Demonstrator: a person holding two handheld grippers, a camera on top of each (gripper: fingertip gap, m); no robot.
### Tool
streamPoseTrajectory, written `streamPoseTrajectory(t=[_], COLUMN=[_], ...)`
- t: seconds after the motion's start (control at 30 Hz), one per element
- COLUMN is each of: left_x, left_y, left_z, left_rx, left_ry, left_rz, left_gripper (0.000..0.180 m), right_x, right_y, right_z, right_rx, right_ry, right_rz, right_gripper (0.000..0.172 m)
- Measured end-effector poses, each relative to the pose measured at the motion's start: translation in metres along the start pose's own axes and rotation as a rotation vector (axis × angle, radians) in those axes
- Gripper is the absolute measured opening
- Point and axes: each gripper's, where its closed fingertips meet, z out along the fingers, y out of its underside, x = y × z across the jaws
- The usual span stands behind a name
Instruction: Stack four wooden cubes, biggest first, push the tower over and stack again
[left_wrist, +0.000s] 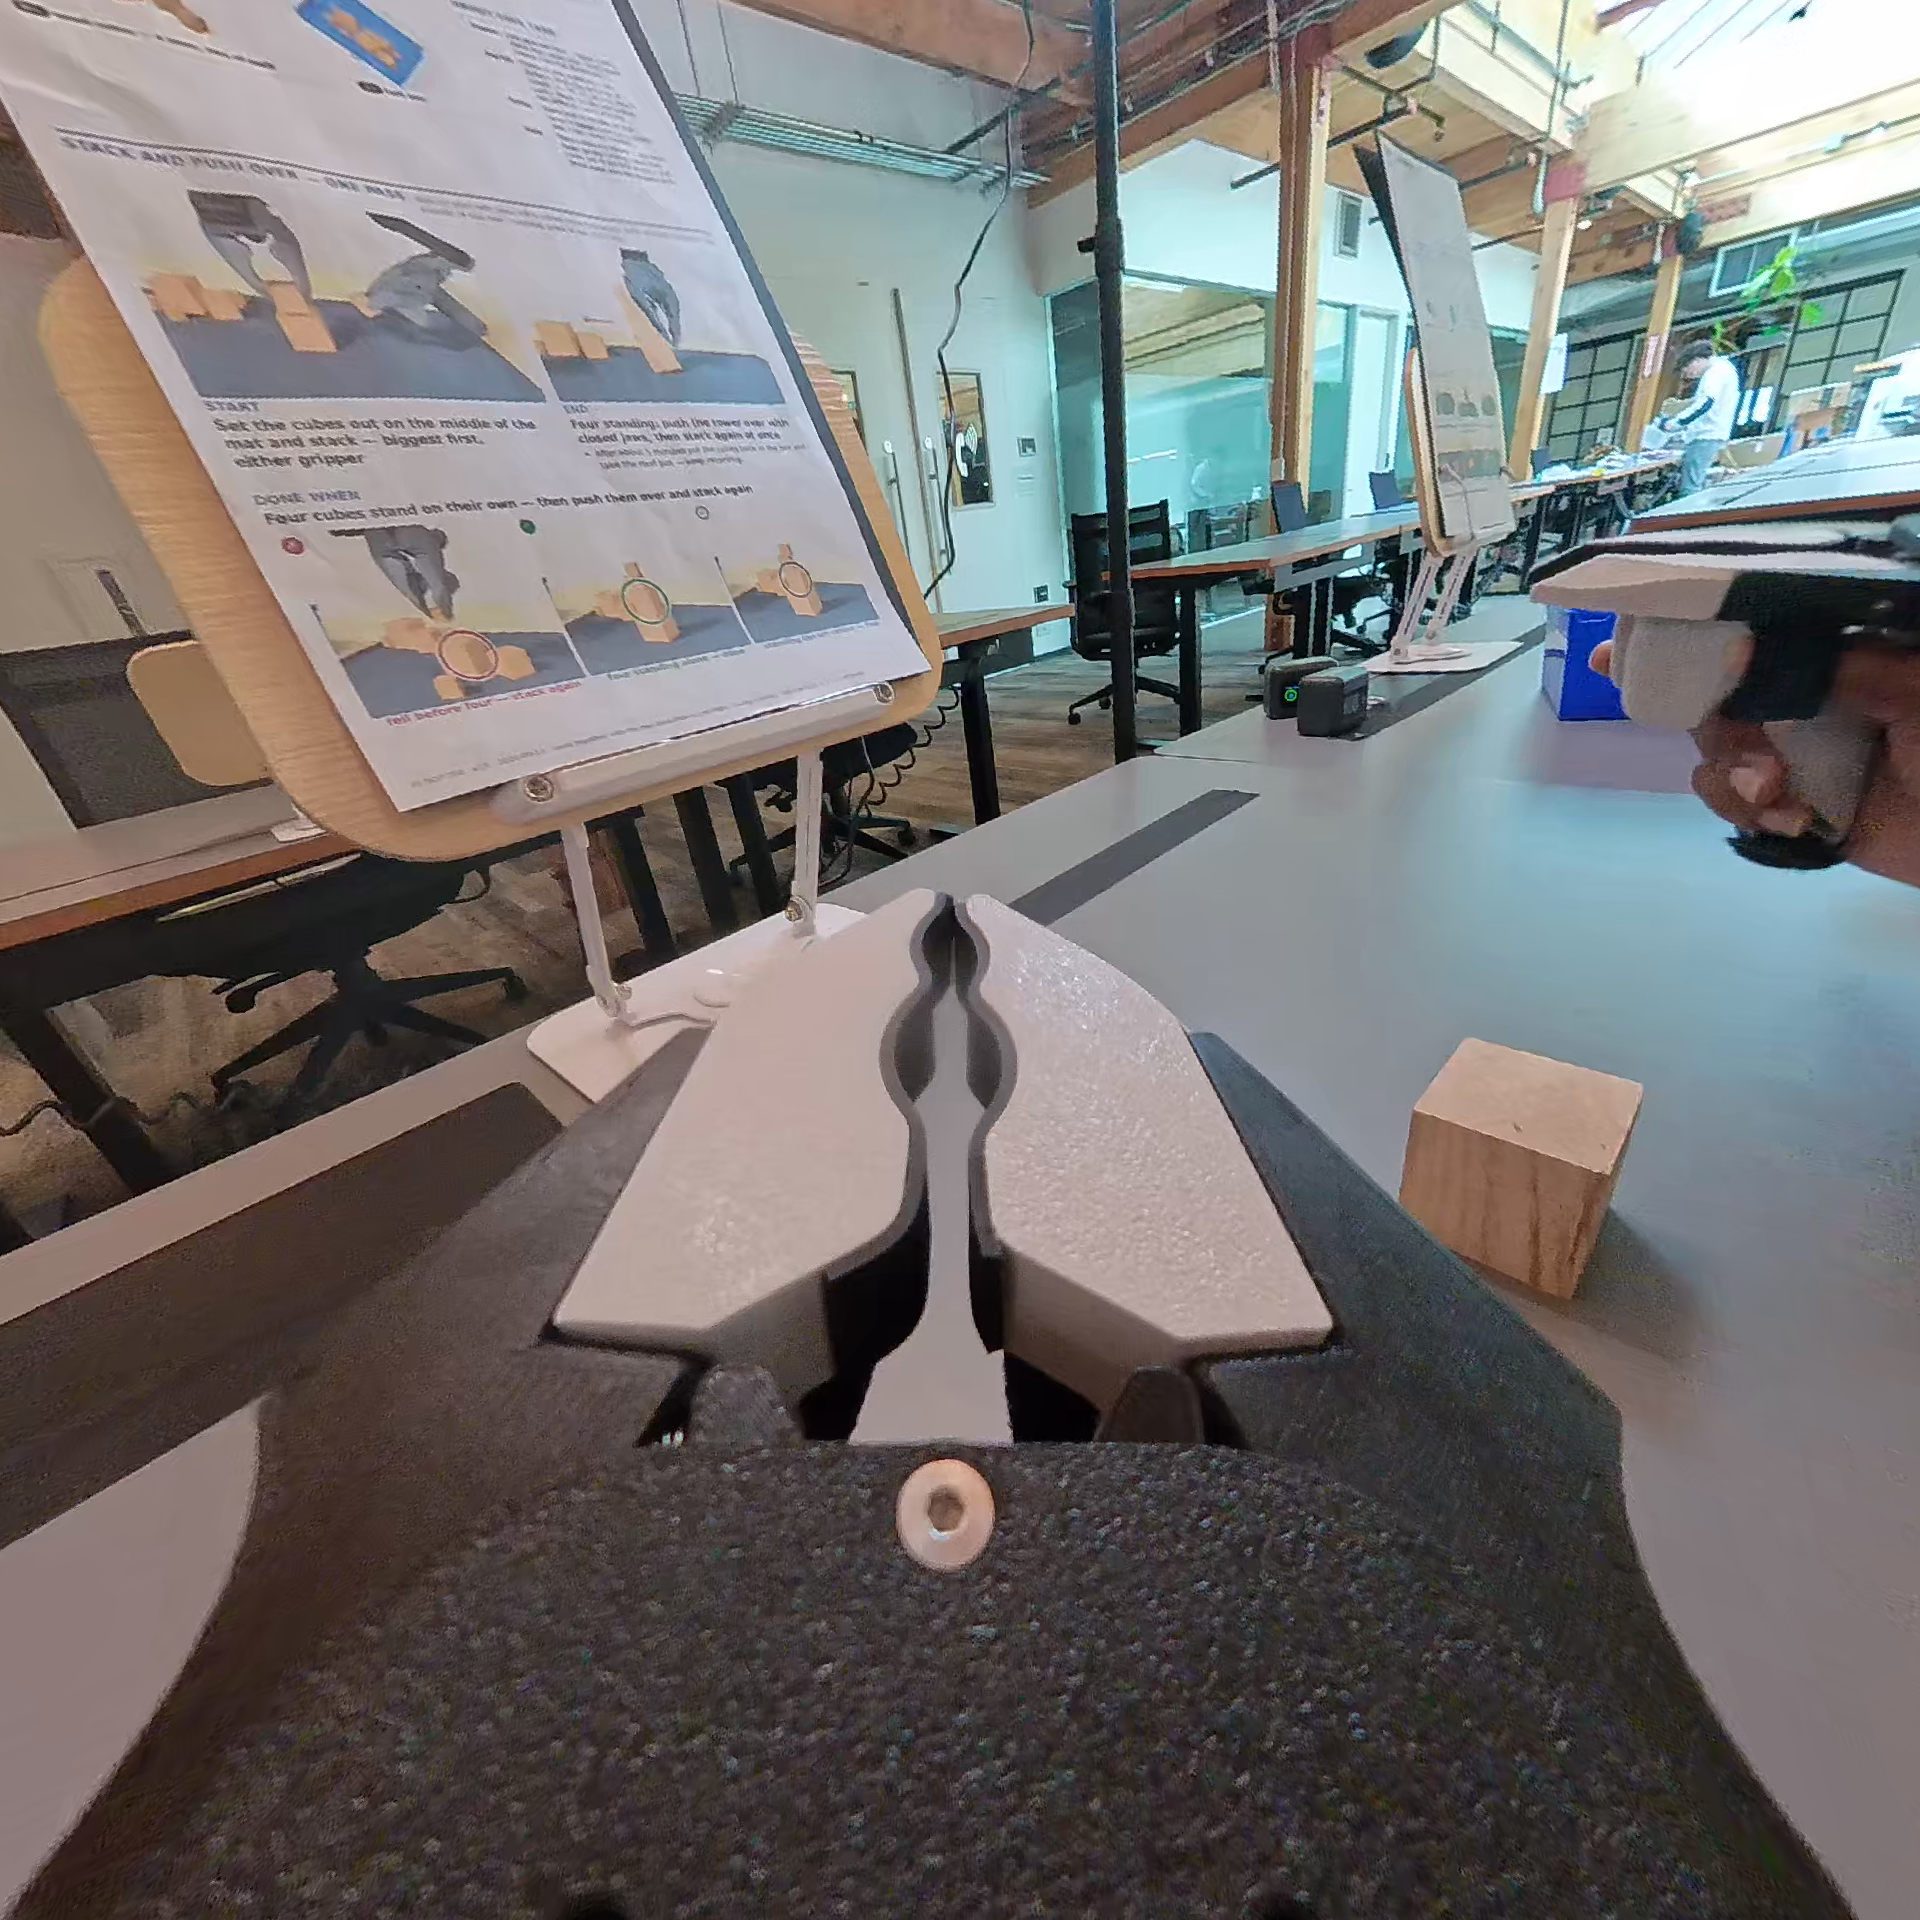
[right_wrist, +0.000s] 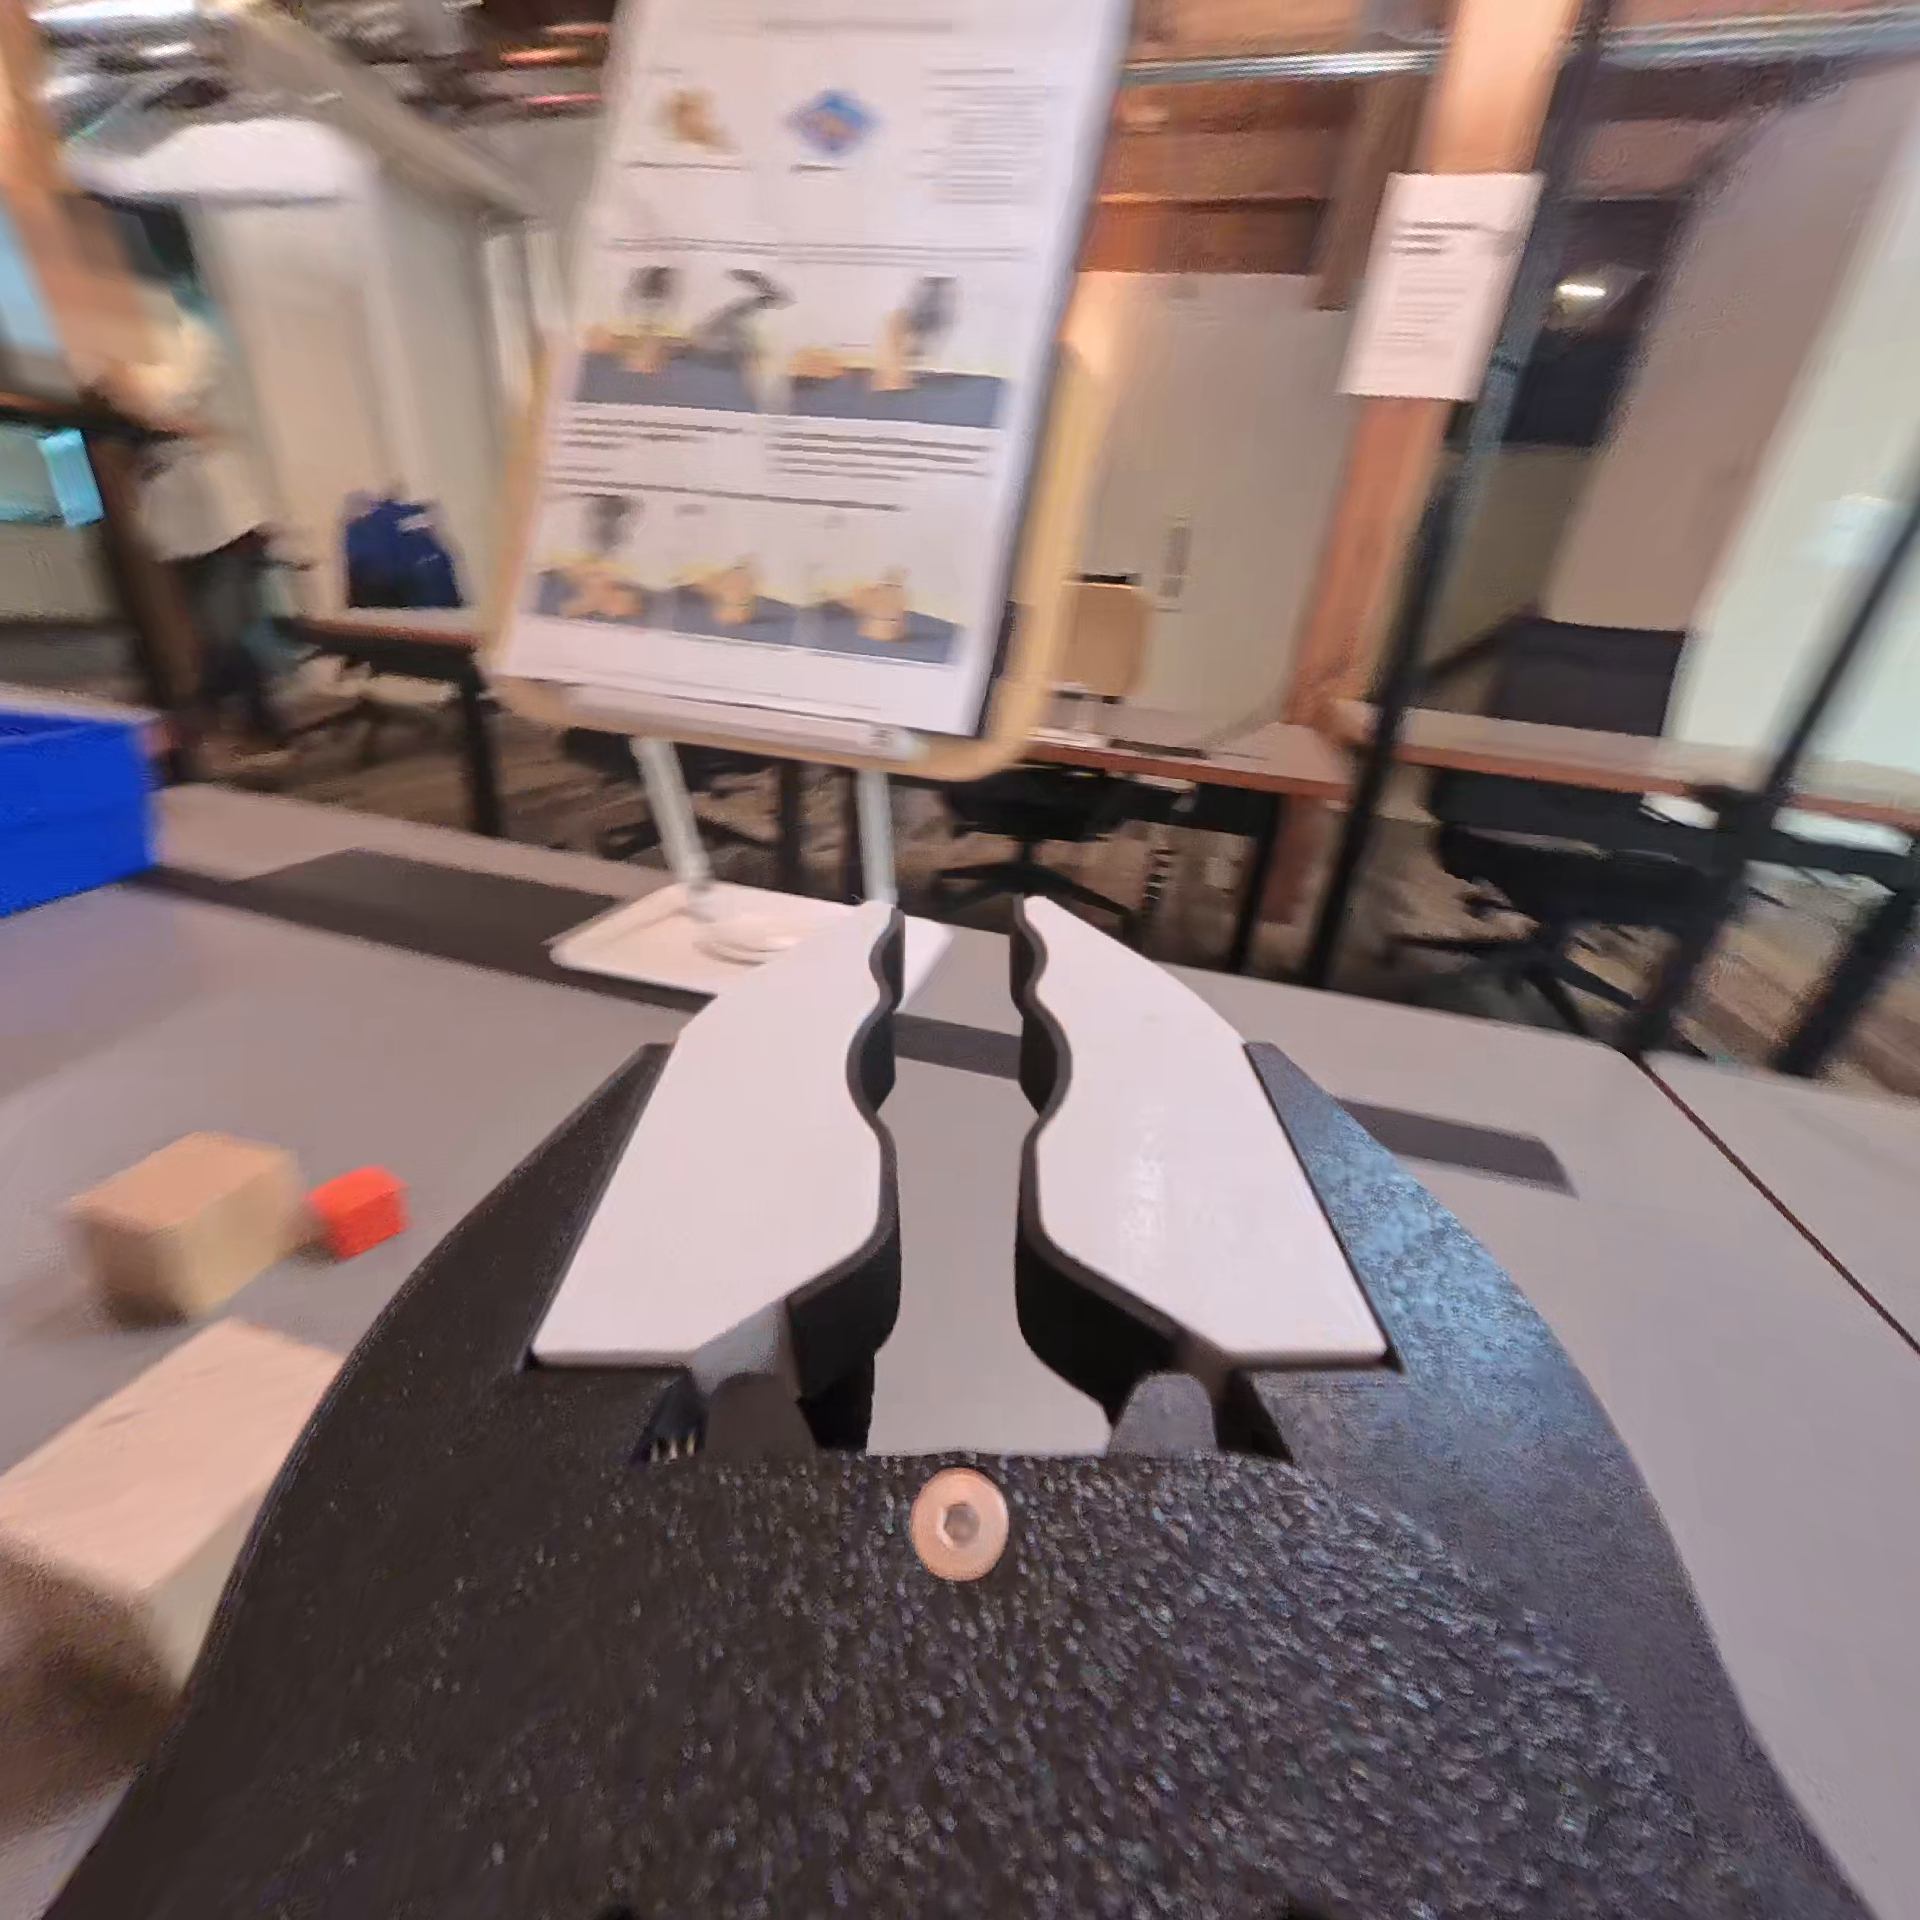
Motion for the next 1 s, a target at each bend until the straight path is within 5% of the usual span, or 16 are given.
streamPoseTrajectory(t=[0.2, 0.4, 0.73, 1.0], left_x=[0.011, 0.061, 0.149, 0.177], left_y=[0.011, 0.029, 0.073, 0.109], left_z=[0.011, 0.029, 0.043, 0.048], left_rx=[-0.071, -0.139, -0.333, -0.531], left_ry=[-0.016, 0.129, 0.453, 0.548], left_rz=[-0.041, -0.039, -0.063, -0.036], left_gripper=[0.0, 0.001, 0.052, 0.081], right_x=[0.062, 0.042, 0.013, -0.001], right_y=[0.031, 0.023, 0.002, 0.0], right_z=[-0.006, -0.001, -0.006, -0.005], right_rx=[-0.033, 0.001, 0.062, 0.06], right_ry=[0.188, 0.021, -0.099, -0.157], right_rz=[0.23, 0.238, 0.069, 0.066], right_gripper=[0.0, 0.0, 0.0, 0.0])
